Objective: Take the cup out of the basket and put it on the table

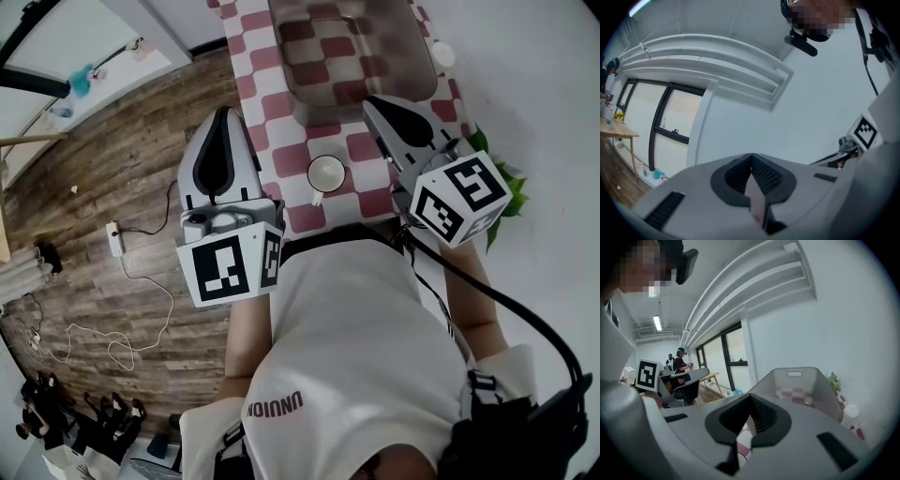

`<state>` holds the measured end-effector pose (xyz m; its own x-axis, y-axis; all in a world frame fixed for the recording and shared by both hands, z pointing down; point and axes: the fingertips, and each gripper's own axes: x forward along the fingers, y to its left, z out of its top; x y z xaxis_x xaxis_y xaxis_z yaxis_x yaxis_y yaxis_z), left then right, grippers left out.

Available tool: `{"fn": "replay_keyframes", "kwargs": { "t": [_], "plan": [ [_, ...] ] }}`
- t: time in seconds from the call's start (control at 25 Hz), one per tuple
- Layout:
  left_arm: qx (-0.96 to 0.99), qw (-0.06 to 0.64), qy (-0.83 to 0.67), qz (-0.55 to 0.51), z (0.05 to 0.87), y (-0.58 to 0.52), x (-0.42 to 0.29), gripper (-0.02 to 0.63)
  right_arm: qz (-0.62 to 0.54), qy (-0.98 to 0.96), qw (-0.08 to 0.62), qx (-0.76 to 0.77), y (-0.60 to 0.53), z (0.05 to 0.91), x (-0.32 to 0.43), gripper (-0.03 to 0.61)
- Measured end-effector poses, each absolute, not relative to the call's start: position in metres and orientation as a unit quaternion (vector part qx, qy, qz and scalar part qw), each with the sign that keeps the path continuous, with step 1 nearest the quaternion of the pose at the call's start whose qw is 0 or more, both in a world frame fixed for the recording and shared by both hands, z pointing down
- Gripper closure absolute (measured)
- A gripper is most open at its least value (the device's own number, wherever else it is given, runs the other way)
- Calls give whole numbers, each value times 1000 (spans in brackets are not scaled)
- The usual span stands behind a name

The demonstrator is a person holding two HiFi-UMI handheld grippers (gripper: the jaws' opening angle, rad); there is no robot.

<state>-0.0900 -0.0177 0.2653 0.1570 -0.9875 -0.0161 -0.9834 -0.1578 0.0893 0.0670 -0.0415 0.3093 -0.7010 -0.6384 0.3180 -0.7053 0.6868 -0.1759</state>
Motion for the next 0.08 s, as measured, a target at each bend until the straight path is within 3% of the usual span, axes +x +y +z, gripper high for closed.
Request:
{"fn": "replay_keyframes", "kwargs": {
  "t": [0.08],
  "plan": [
    [761, 28, -647, -35, 264, -18, -90, 601, 143, -911, 115, 370, -41, 308, 67, 565]
  ]
}}
